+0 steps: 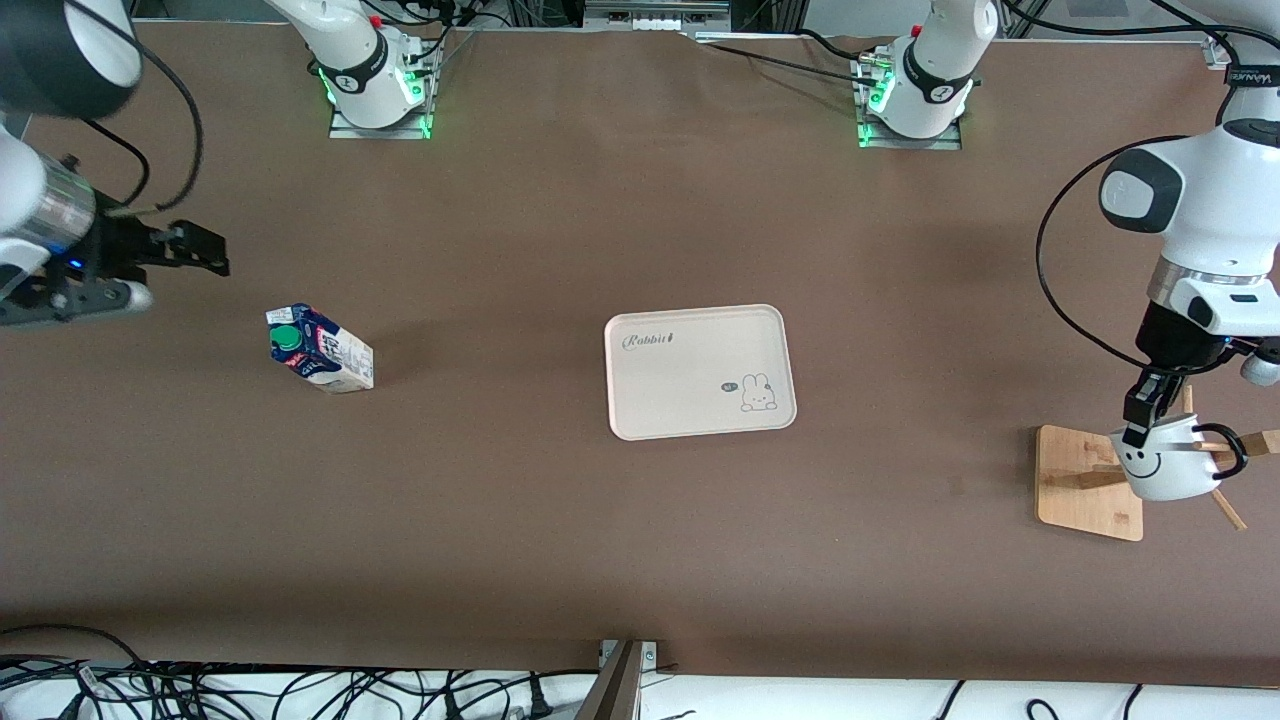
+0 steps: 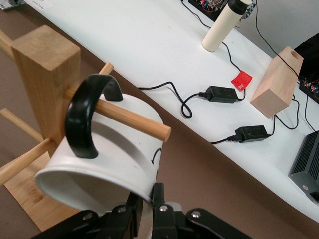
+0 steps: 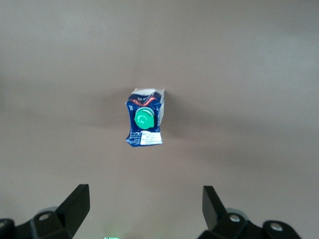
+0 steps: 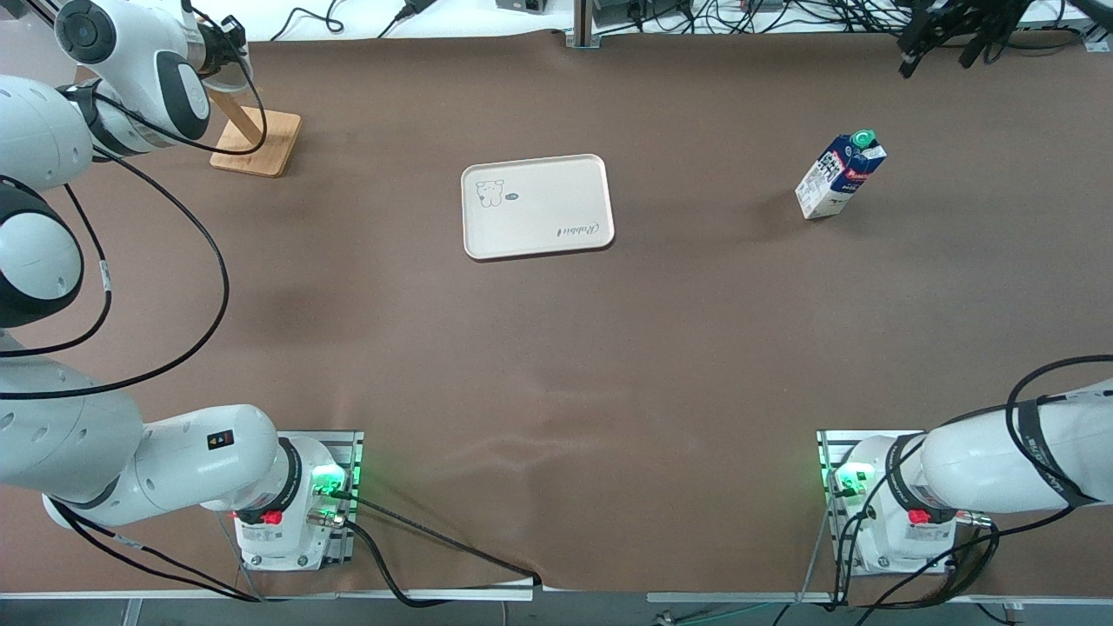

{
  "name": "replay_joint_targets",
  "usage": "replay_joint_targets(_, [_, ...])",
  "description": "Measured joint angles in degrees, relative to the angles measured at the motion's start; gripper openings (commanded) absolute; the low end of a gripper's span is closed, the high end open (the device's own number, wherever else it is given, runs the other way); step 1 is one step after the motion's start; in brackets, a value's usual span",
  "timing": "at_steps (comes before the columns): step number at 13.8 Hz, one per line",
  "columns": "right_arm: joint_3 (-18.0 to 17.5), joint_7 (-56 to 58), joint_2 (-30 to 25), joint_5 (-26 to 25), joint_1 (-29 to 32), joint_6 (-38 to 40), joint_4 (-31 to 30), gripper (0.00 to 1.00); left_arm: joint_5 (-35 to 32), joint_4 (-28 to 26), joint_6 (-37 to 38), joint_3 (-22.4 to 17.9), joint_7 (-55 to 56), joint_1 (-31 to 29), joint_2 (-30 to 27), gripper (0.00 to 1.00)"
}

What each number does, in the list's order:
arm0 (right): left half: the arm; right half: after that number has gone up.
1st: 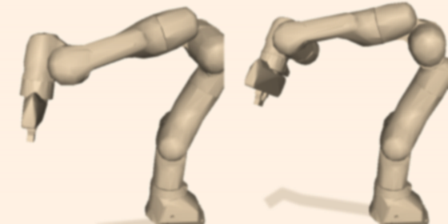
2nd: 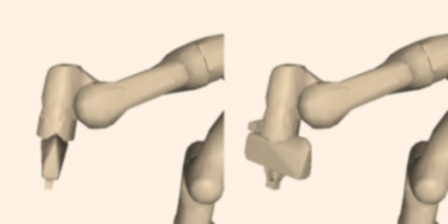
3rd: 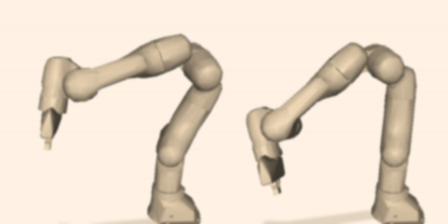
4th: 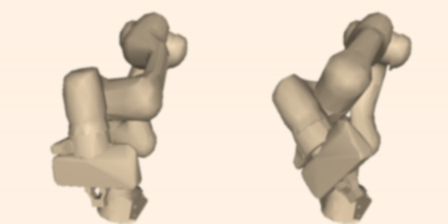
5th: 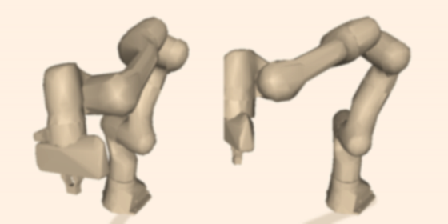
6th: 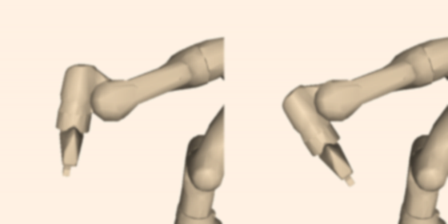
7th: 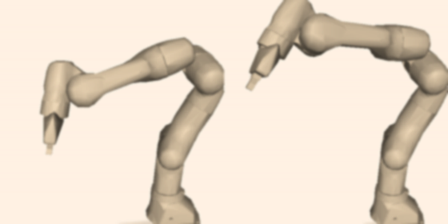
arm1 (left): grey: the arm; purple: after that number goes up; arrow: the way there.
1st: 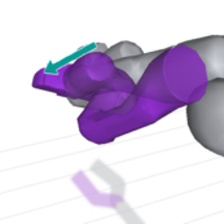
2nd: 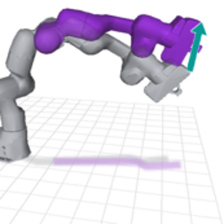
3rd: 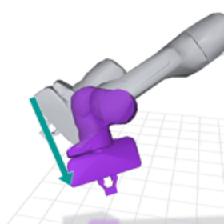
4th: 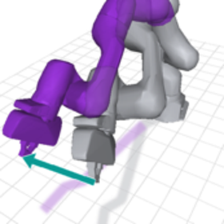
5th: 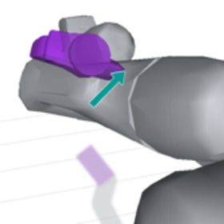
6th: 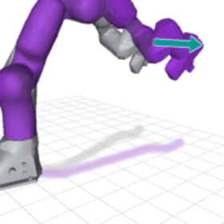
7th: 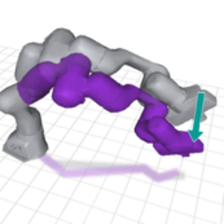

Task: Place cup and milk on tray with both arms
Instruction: 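Grasp the mug with the left gripper while the right gripper reaches the carton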

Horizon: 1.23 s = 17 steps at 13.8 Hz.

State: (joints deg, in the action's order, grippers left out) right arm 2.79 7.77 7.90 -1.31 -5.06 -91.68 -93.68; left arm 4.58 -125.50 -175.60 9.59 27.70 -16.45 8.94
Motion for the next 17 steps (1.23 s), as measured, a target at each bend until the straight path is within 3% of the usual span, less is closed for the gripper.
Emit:
replay_joint_targets(4, [-0.01, -0.03, 3.88, 0.0, -0.71, -5.18, -3.02, 1.0, 0.0, 1.31, 2.62, 0.81, 0.0, 0.03, -0.17, 0.0])
replay_joint_targets(10, [-0.01, -0.34, 4.66, 0.05, -0.73, -22.4, -16.61, 0.97, 0.0, 2.85, 6.13, 1.18, 0.0, 0.04, -0.4, 0.0])
replay_joint_targets(16, [-0.01, -0.41, 5.25, 0.06, -0.74, -26.1, -19.91, 0.43, 0.0, 4.04, 13.72, 3.9, 0.0, 0.16, -3.05, 0.0])
replay_joint_targets(17, [-0.01, -0.44, 5.42, 0.06, -0.76, -26.16, -19.91, 0.37, 0.0, 4.57, 15.74, 4.25, -0.02, 0.18, -3.33, 0.0])
